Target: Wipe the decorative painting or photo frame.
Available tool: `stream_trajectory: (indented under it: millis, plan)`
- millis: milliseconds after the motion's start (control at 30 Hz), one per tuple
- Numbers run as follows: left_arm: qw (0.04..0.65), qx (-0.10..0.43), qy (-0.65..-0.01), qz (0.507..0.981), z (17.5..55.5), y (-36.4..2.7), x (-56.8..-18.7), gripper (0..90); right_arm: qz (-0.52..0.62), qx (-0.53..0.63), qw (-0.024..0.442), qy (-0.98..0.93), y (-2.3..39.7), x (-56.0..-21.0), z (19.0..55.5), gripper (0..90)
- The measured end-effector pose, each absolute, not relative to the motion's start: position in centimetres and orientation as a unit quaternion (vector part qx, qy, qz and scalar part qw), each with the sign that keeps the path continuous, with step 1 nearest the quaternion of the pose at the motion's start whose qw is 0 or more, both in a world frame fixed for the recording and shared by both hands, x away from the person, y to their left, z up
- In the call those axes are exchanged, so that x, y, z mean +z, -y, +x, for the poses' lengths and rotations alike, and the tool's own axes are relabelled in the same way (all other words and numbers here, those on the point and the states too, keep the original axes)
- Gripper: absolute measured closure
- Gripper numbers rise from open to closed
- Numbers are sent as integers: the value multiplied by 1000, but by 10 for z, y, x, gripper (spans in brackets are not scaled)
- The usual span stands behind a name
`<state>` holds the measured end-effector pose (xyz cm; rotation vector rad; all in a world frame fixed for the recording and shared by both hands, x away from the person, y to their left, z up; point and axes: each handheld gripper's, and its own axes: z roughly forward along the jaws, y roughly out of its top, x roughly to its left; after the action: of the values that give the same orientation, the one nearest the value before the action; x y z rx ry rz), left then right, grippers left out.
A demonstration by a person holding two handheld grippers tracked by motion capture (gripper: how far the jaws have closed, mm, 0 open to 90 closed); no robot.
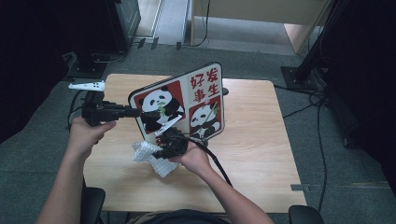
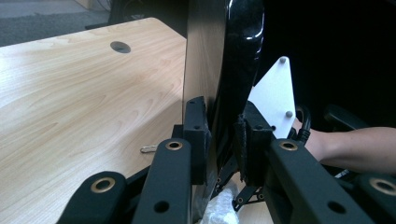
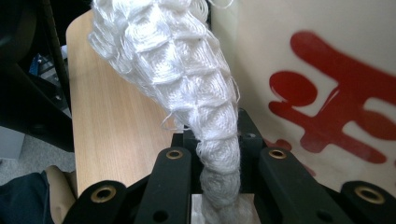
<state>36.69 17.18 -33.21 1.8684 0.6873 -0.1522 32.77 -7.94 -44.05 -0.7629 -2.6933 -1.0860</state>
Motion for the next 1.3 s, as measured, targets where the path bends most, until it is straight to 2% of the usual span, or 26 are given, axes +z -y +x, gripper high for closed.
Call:
stream_trajectory:
  millis: [800, 1300]
  plan:
    - [542, -66, -290, 786, 367, -172, -333, 767, -270, -346, 72, 896, 93, -466, 323, 800]
    - [543, -68, -291, 785, 368, -173, -334, 764, -235, -367, 73, 897, 109, -417, 318, 800]
